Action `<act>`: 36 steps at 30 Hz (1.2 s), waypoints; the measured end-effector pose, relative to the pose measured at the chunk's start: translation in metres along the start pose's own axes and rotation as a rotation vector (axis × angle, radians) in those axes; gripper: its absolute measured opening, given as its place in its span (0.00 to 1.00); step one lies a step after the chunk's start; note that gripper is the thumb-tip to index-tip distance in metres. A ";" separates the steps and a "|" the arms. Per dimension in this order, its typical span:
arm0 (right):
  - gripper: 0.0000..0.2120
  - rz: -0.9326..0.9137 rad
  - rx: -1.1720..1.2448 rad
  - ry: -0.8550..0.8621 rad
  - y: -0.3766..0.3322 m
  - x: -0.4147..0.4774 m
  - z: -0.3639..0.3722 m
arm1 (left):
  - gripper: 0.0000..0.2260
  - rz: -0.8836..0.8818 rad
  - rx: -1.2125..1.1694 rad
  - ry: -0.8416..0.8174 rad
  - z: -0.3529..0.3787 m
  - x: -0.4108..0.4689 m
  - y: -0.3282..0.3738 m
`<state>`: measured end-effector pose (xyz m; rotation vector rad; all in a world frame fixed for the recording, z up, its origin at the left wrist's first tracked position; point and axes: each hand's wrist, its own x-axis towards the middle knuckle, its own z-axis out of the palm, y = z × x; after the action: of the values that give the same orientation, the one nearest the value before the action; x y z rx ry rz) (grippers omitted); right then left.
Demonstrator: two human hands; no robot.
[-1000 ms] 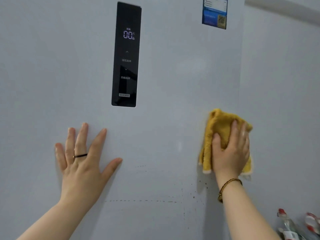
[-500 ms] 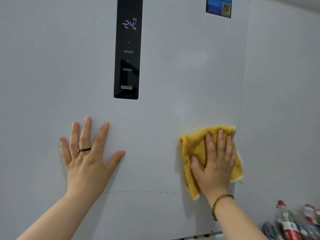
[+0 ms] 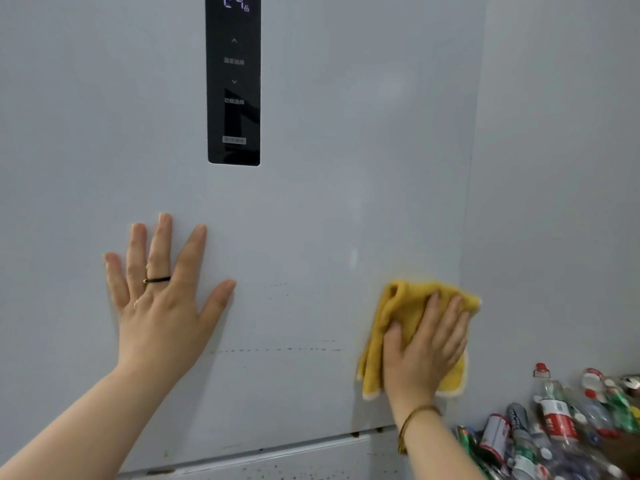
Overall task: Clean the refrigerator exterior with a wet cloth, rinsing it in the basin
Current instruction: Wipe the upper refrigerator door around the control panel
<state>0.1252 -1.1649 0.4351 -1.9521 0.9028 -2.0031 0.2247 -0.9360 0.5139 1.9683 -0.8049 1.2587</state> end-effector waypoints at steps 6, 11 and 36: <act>0.33 0.073 0.013 0.004 0.000 0.002 0.001 | 0.29 0.023 0.013 0.005 -0.001 -0.002 -0.002; 0.29 -0.016 -0.056 -0.080 0.025 -0.074 0.003 | 0.27 0.070 0.020 -0.023 -0.004 -0.003 -0.009; 0.26 -0.811 -0.087 -0.038 -0.098 0.032 0.013 | 0.26 -0.068 0.077 -0.070 -0.028 -0.052 -0.074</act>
<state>0.1601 -1.1078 0.5145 -2.6841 0.1686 -2.2985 0.2492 -0.8622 0.4598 2.0942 -0.7267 1.2032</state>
